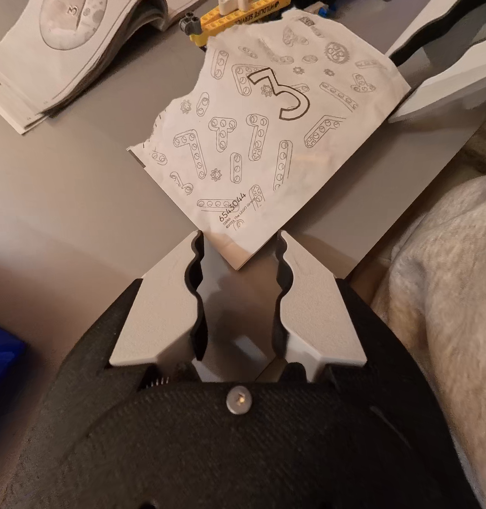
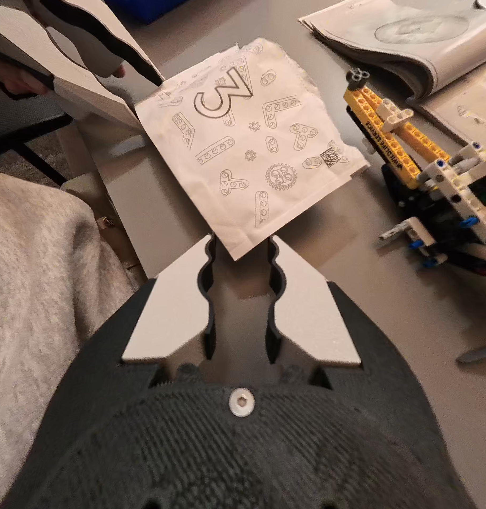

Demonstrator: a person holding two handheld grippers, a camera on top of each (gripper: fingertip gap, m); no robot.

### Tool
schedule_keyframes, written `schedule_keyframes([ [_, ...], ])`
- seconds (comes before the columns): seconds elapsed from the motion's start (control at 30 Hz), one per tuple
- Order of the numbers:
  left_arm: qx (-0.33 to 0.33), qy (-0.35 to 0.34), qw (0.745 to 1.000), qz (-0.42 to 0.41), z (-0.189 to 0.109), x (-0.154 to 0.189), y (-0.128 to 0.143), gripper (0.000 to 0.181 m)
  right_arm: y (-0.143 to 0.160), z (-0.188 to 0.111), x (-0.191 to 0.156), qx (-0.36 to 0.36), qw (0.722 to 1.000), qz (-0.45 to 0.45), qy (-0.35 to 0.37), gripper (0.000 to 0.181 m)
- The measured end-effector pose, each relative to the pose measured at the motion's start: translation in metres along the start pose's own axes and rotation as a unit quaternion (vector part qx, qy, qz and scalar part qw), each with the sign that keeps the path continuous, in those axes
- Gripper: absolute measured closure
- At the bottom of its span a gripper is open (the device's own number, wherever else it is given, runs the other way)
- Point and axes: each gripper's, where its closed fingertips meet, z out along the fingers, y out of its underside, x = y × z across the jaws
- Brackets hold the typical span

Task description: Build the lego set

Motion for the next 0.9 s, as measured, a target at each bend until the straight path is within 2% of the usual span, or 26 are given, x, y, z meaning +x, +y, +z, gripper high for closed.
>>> schedule_keyframes([
  [0.2, 0.017, 0.002, 1.0, 0.005, -0.012, -0.007, -0.012, 0.131, -0.015, -0.001, 0.004, 0.013, 1.0, 0.024, -0.007, 0.149],
  [0.37, 0.015, 0.023, 1.0, 0.003, -0.021, -0.008, -0.018, 0.131, -0.014, -0.001, -0.004, 0.003, 0.991, 0.12, -0.064, 0.149],
  [0.5, 0.004, 0.057, 0.998, -0.014, -0.026, -0.008, -0.023, 0.132, -0.017, -0.004, -0.007, 0.004, 0.972, 0.204, -0.114, 0.149],
  [0.67, -0.011, 0.088, 0.996, -0.031, -0.025, -0.01, -0.028, 0.133, -0.027, -0.013, -0.01, 0.018, 0.932, 0.306, -0.192, 0.146],
  [0.77, -0.014, 0.103, 0.994, -0.041, -0.024, -0.008, -0.03, 0.132, -0.026, -0.016, -0.008, 0.021, 0.925, 0.321, -0.202, 0.149],
  [0.9, -0.015, 0.11, 0.993, -0.044, -0.025, -0.007, -0.034, 0.133, -0.02, -0.017, -0.011, 0.0, 0.933, 0.302, -0.196, 0.144],
])
